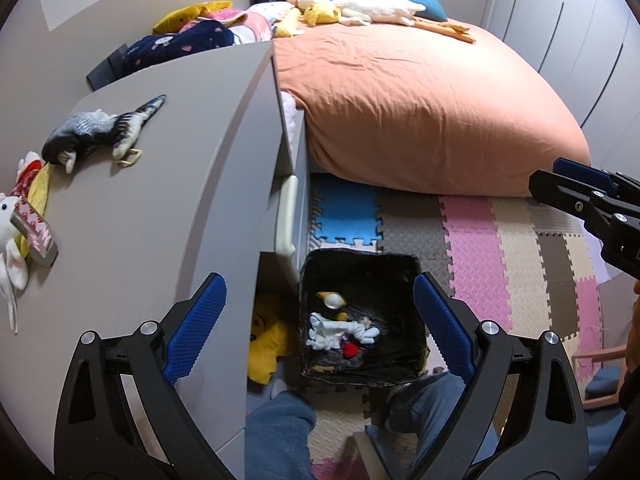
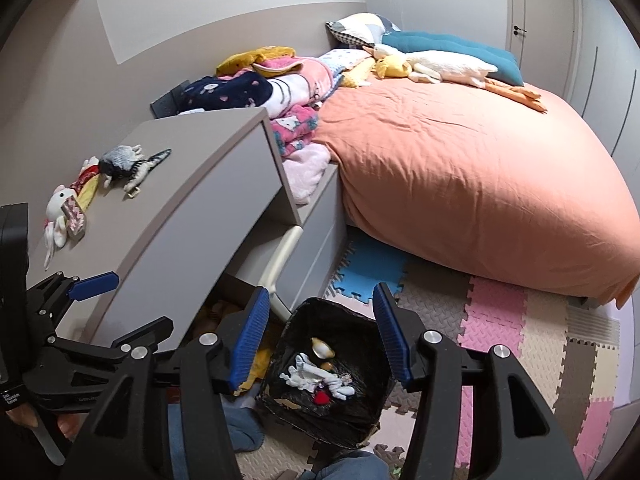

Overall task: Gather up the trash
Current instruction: 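Lower the foam plush and popcorn bag into the black bin and open both grippers, then move the left gripper to the grey foam block with red-white tape and grasp it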

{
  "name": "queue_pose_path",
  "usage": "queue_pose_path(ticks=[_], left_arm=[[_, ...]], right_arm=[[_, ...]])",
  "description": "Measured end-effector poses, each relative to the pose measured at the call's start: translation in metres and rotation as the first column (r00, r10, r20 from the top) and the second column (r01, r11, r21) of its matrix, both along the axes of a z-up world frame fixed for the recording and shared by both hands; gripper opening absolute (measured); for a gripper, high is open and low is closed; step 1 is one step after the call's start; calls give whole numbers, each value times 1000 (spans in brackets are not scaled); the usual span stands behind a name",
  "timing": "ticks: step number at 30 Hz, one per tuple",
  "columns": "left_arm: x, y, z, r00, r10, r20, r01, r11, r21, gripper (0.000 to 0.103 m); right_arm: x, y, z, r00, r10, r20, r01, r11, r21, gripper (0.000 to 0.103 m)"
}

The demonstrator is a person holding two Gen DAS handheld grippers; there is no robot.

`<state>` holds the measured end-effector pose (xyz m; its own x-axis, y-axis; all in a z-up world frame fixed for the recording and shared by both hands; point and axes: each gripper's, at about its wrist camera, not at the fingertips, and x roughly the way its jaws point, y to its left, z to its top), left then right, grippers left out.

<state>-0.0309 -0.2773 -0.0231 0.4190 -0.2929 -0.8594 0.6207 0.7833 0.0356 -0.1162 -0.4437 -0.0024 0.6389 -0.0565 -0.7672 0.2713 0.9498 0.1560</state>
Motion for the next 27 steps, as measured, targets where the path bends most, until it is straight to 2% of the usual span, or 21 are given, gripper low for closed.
queue_pose_path(ticks=[9,27], left_arm=[[16,31,14,996,80,29,-79,997,-15,92],[50,92,30,969,239,67,-238,971,-17,92]], right_arm=[[21,28,11,998,65,26,-64,998,-9,55],[74,86,21,976,212,53,-212,977,-19,57]])
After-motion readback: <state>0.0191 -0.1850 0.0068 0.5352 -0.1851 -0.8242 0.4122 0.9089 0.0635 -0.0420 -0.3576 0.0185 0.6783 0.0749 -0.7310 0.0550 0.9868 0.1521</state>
